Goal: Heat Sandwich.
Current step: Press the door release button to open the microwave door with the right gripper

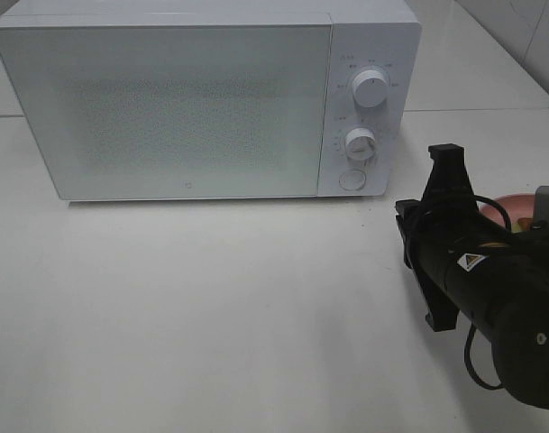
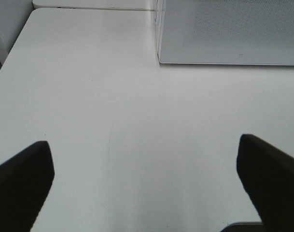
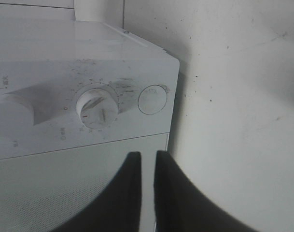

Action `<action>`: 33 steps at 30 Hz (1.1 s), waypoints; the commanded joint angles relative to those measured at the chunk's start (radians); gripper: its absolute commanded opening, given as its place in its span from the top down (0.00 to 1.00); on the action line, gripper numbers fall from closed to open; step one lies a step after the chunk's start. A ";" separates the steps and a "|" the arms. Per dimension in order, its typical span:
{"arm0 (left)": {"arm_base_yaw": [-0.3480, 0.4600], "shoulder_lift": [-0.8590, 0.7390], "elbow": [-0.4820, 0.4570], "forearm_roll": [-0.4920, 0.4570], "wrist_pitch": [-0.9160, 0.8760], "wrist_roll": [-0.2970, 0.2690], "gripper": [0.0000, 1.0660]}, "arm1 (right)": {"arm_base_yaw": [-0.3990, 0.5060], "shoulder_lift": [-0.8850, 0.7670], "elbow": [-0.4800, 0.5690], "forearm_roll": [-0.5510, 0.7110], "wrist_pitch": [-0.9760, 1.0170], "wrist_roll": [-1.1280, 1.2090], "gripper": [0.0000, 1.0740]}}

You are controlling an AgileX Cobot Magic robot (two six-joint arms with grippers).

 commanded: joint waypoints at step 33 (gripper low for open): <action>-0.001 -0.016 0.003 -0.002 -0.007 -0.008 0.08 | -0.214 0.163 -0.232 -0.267 0.173 0.114 1.00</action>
